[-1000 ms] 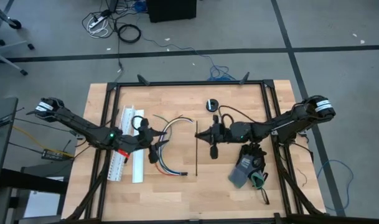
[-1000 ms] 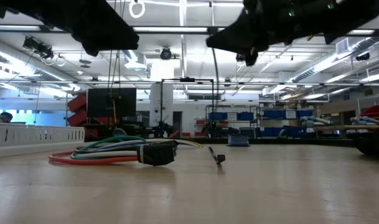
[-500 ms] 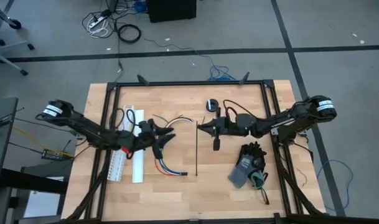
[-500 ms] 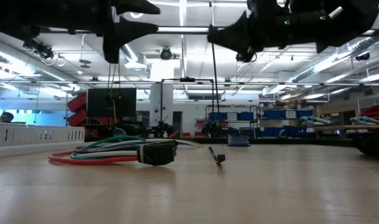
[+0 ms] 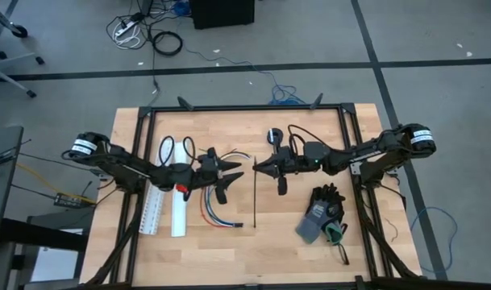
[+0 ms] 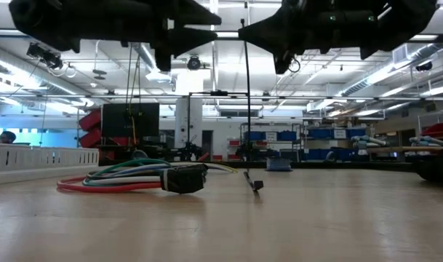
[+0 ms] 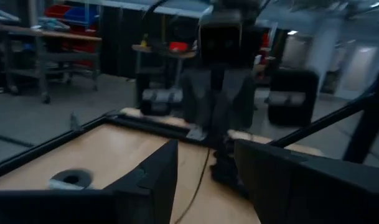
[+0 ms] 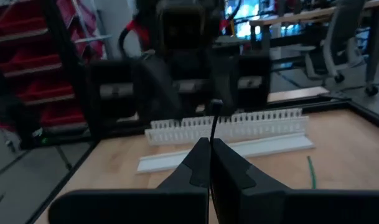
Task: Ziptie cables
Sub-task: Wrap the cables together using a ziptie
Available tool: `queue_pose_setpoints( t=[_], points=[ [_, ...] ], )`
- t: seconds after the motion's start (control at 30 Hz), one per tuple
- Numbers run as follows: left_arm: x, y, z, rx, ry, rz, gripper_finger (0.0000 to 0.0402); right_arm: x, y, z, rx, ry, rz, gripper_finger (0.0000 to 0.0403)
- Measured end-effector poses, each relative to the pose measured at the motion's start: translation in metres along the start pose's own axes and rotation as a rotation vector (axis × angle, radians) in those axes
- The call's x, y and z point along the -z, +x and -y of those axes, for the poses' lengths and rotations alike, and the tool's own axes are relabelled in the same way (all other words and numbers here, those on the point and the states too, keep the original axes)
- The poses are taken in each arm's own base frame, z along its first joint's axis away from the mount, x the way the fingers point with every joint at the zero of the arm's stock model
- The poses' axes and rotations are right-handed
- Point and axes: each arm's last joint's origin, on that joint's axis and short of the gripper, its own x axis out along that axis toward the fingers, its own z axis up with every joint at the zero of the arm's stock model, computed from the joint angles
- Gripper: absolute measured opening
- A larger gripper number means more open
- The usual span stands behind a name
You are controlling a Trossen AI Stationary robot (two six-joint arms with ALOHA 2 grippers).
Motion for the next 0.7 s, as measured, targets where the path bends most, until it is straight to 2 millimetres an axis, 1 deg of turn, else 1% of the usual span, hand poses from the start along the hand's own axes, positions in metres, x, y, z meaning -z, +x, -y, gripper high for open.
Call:
queue_pose_setpoints(
  t=[0.13, 0.47, 0.7],
  points=[
    [-0.004, 0.005, -0.001, 0.028, 0.0, 0.001, 0.0152, 0.001, 0.0, -0.002, 0.001, -0.015, -0.009, 0.0],
    [0.002, 0.012, -0.01, 0.019, -0.041, -0.016, 0.0152, 0.003, 0.0, -0.002, 0.006, -0.025, -0.021, 0.0],
    [0.0, 0.026, -0.01, 0.056, -0.032, -0.017, 0.0152, 0.003, 0.0, -0.002, 0.005, -0.03, -0.022, 0.0]
  ],
)
